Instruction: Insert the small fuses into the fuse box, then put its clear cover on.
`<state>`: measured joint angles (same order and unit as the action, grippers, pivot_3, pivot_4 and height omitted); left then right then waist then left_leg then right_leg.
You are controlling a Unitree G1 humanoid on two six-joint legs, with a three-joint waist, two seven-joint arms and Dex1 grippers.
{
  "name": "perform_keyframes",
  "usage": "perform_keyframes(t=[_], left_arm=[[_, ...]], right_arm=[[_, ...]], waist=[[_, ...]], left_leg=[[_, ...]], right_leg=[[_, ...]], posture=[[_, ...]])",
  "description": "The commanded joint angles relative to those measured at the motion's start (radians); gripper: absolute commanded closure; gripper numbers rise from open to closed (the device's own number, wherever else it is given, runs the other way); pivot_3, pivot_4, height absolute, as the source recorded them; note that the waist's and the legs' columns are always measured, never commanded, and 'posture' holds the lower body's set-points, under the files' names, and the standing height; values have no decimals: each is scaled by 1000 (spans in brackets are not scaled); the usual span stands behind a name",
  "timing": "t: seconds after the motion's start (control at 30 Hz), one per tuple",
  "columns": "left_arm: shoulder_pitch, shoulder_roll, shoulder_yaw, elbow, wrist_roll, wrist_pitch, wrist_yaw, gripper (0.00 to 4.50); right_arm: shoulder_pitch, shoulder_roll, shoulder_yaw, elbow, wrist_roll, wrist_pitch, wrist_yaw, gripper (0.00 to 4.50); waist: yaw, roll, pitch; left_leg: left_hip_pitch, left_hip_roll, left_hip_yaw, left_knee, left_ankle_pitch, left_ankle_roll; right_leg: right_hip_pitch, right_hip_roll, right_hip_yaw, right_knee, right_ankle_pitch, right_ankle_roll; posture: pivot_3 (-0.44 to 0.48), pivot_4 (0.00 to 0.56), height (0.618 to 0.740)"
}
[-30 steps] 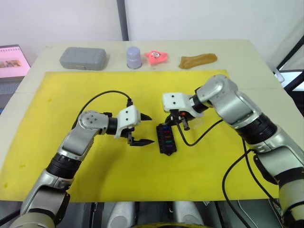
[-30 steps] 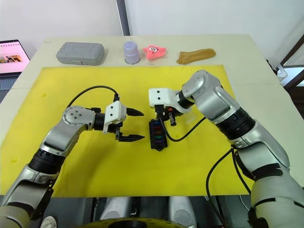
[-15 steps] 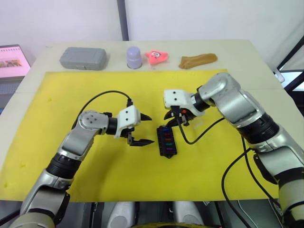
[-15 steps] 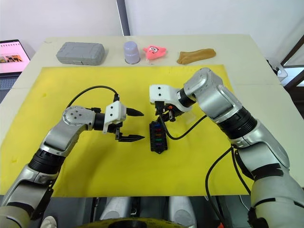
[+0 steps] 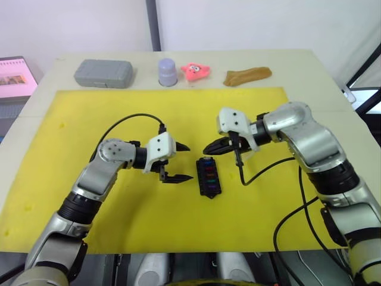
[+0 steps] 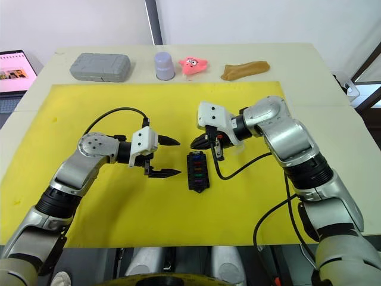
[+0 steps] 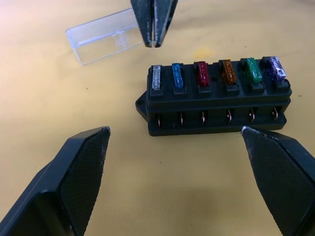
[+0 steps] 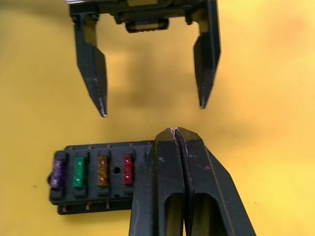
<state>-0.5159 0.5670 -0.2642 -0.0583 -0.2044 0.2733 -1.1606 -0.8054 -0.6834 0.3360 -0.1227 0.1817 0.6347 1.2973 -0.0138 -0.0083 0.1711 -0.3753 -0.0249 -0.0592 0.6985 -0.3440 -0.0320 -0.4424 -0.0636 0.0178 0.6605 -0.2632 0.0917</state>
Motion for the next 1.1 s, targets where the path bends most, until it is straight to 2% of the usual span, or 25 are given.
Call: perform_keyframes(t=[0.03,0.7,1.1], left_arm=[[-17,4,0,-17,1,-13,-6,0],[-12,11,6,-27,-1,-8,-15,0],[-11,15,8,-28,-4,-7,-13,0]], right_arm=[[17,7,-20,-1,0,-36,-32,4463],[86,-12,60,122,-83,-125,-51,4463],[108,-41,70,62,-79,-125,-12,4463]], waist=[[0,0,0],[1,0,0],[1,0,0]], left_leg=[[0,0,0,0,0,0],[1,0,0,0,0,0],[1,0,0,0,0,0]], right_leg=[[0,0,0,0,0,0],[1,0,0,0,0,0],[2,0,0,0,0,0]], posture=[[0,150,740],[0,150,740],[0,150,740]])
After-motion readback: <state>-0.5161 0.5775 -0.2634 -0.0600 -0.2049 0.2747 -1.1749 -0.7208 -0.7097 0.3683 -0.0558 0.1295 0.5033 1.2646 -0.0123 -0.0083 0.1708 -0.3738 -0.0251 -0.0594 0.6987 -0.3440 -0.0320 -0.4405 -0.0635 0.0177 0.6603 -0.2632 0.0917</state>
